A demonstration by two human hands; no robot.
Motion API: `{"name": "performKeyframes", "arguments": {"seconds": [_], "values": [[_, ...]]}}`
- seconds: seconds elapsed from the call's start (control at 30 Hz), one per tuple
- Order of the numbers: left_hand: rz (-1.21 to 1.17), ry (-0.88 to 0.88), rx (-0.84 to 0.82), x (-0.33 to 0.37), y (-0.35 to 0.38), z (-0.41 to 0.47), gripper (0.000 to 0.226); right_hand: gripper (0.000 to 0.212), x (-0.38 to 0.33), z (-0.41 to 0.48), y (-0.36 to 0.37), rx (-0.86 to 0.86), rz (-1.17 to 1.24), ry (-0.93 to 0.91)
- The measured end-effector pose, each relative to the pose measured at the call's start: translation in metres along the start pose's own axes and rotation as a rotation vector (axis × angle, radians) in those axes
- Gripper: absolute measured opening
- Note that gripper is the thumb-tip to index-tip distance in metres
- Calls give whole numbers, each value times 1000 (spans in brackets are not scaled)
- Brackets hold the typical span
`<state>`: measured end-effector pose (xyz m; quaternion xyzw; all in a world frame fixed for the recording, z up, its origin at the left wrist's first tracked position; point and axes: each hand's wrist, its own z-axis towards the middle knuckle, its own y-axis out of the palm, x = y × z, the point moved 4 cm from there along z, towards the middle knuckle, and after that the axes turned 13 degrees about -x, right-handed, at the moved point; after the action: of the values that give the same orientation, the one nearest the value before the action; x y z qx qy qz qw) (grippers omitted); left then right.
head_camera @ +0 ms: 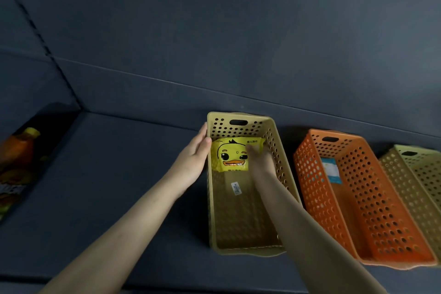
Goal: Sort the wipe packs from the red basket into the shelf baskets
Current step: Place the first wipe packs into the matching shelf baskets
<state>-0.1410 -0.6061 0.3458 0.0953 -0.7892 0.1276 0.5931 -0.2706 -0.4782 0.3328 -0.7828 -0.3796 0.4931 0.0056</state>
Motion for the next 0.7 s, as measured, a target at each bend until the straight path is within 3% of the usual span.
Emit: {"name": "performKeyframes", "arguments": {"seconds": [0.07, 0.2, 0.3, 0.37, 0.5, 0.7], "values": [[5, -1, 5, -2, -2, -1, 52, 49, -5, -7, -4, -17, -128, -79], [-53, -13, 7, -4, -1, -1, 51, 62, -21, -19, -18, 130, -426, -397], [-50, -8, 8, 1, 3, -1, 51, 49, -25, -26, -19, 207, -587, -585], [-34, -4, 11, 2, 5, 1, 51, 46, -14, -22, -15, 122, -628, -525], [0, 4, 6, 2, 6, 4, 53, 62, 12, -6, -2, -95, -628, -258], [21, 7, -6, -1, 3, 5, 52, 69, 20, 9, 15, -104, -681, -167]]}}
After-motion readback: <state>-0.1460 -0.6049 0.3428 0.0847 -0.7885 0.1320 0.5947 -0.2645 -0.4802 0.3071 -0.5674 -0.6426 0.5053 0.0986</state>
